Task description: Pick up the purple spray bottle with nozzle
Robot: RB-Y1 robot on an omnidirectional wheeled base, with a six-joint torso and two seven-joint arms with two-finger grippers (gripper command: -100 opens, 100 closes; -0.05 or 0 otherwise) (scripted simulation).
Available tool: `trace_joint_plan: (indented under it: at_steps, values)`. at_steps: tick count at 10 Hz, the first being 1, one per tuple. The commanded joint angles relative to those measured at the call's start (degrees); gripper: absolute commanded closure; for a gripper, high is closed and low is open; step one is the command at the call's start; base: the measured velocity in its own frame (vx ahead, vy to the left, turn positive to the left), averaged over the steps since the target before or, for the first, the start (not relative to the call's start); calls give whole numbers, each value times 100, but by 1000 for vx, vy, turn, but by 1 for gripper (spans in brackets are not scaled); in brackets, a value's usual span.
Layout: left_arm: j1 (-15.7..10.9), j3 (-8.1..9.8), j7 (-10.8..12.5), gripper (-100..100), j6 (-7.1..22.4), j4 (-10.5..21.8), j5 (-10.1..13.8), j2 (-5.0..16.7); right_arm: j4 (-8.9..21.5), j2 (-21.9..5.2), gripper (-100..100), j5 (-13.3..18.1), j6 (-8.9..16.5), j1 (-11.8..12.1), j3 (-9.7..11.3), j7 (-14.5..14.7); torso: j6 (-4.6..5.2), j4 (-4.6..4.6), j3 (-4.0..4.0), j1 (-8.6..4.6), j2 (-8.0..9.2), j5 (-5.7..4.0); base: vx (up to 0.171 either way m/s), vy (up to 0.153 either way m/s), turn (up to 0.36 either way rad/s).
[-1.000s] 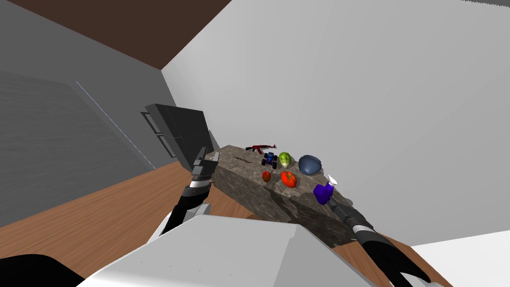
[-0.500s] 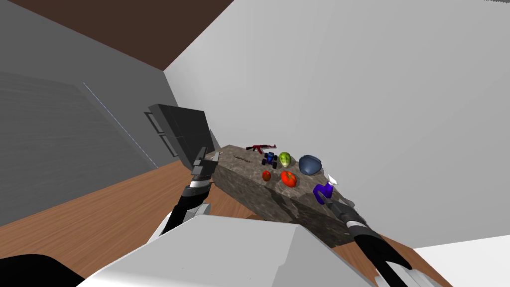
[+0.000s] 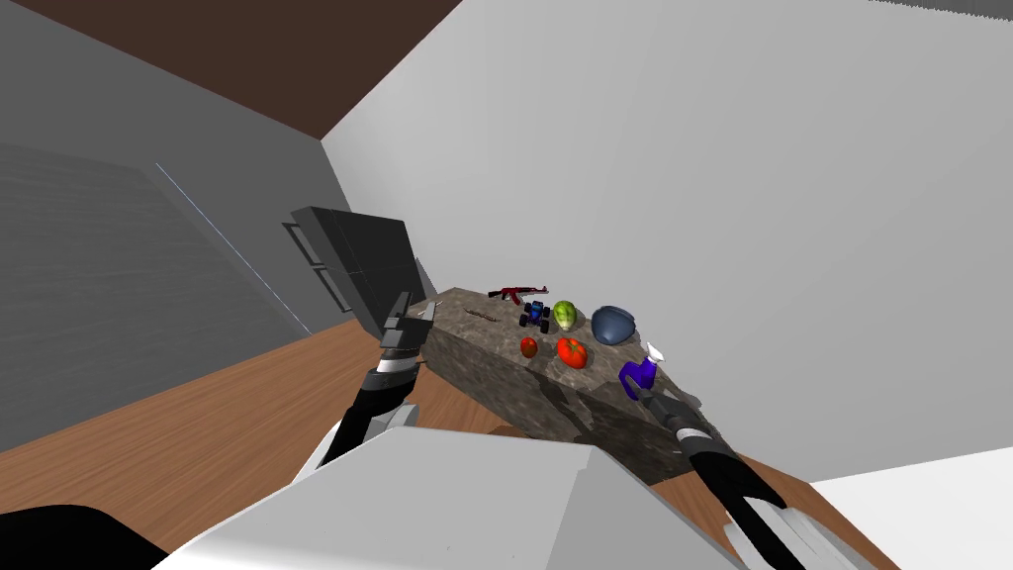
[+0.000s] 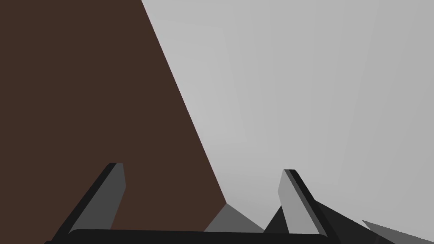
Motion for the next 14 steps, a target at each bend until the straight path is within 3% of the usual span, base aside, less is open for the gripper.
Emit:
trace_joint_plan:
  at_steps: [1, 3, 6, 8, 11, 13, 14]
  values:
    - [0, 0, 0, 0, 0, 0, 0, 0, 286, -209, -100, -43, -61, -286, 169, -47, 0, 0, 0, 0, 0, 0, -56, 54, -71]
    - [0, 0, 0, 0, 0, 0, 0, 0, 495, -209, -100, -43, -61, -487, 169, -47, -1, 1, 2, 3, 3, 2, -35, 34, -19]
    - [0, 0, 0, 0, 0, 0, 0, 0, 1092, -529, -100, -100, -197, -1066, 449, -114, 0, 0, -1, -2, -2, 0, -40, 38, -66]
    - [0, 0, 0, 0, 0, 0, 0, 0, 1307, -529, -100, -100, -197, -1274, 449, -114, 0, 1, 1, 4, 1, 2, -33, 32, -16]
    - [0, 0, 0, 0, 0, 0, 0, 0, 1859, -849, -100, -157, -333, -1823, 730, -181, 0, 0, -1, -3, -2, 1, -45, 31, -60]
    - [0, 0, 0, 0, 0, 0, 0, 0, 2119, -849, -100, -157, -333, -2060, 730, -181, 0, 1, 1, 0, 1, 1, -32, 31, -25]
    - [0, 0, 0, 0, 0, 0, 0, 0, 2374, -1010, -100, -186, -401, -2307, 870, -215, 0, -1, -3, -3, -7, 1, -33, 37, -74]
